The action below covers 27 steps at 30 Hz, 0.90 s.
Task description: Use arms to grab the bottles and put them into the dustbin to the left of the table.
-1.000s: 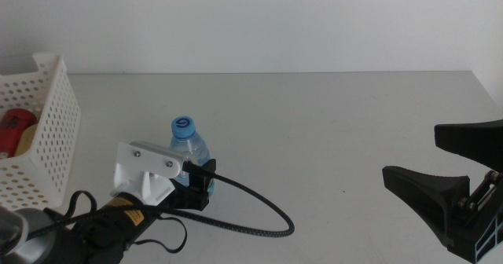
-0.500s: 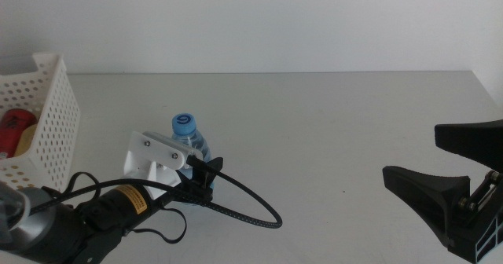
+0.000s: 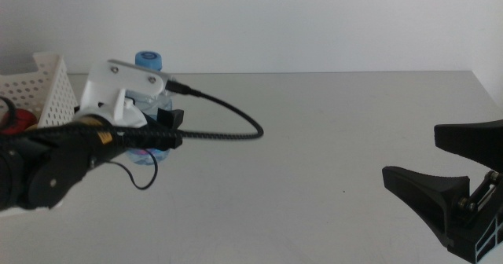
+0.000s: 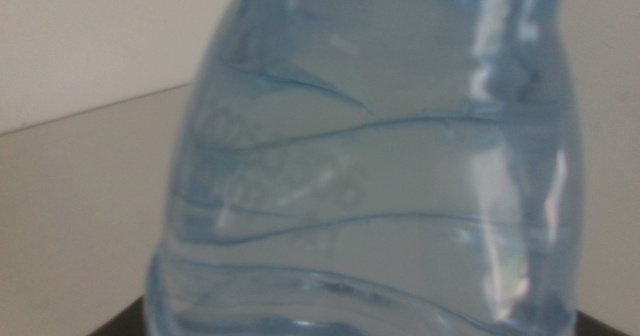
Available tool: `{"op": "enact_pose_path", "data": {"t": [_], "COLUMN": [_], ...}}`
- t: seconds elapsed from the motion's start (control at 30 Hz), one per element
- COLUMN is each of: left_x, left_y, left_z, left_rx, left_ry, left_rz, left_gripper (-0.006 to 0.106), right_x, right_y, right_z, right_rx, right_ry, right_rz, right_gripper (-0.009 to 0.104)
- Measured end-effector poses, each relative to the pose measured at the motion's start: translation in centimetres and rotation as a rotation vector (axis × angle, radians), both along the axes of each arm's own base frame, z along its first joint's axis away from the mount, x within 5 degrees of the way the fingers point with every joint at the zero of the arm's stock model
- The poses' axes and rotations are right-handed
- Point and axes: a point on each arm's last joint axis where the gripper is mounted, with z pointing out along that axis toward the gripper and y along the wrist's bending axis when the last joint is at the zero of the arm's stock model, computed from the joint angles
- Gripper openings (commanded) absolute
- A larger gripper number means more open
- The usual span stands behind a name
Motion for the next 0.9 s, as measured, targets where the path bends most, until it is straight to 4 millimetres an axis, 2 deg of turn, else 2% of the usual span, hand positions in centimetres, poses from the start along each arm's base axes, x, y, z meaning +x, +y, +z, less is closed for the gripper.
{"op": "enact_pose_path", "data": {"t": [0.1,0.17,0.37,0.5,0.57,0.67,0.9], "left_x": [1.0,1.8,3.9,4.7,5.2,6.6,8.6], "left_y": [0.7,1.9,8.0,12.0,13.5,15.2,19.3], "left_z": [3.1,4.9,11.3,13.7,13.5,12.1,6.9], "left_rx": [0.024,0.035,0.092,0.101,0.103,0.105,0.075], "left_ry": [0.068,0.136,0.197,0.293,0.371,0.477,0.655], "left_rz": [0.043,0.088,0.228,0.321,0.348,0.369,0.441], "left_gripper": [0.031,0.031,0.031,0.031,0.031,0.031,0.031], "right_x": [0.0,0.0,0.0,0.0,0.0,0.0,0.0], "right_y": [0.0,0.0,0.0,0.0,0.0,0.0,0.0], "right_z": [0.0,0.0,0.0,0.0,0.0,0.0,0.0], "right_rx": [0.000,0.000,0.000,0.000,0.000,0.000,0.000], "right_ry": [0.000,0.000,0.000,0.000,0.000,0.000,0.000], "right_rz": [0.000,0.000,0.000,0.000,0.000,0.000,0.000], "right_gripper": [0.067,0.067,0.067,0.067,0.067,0.067,0.067]}}
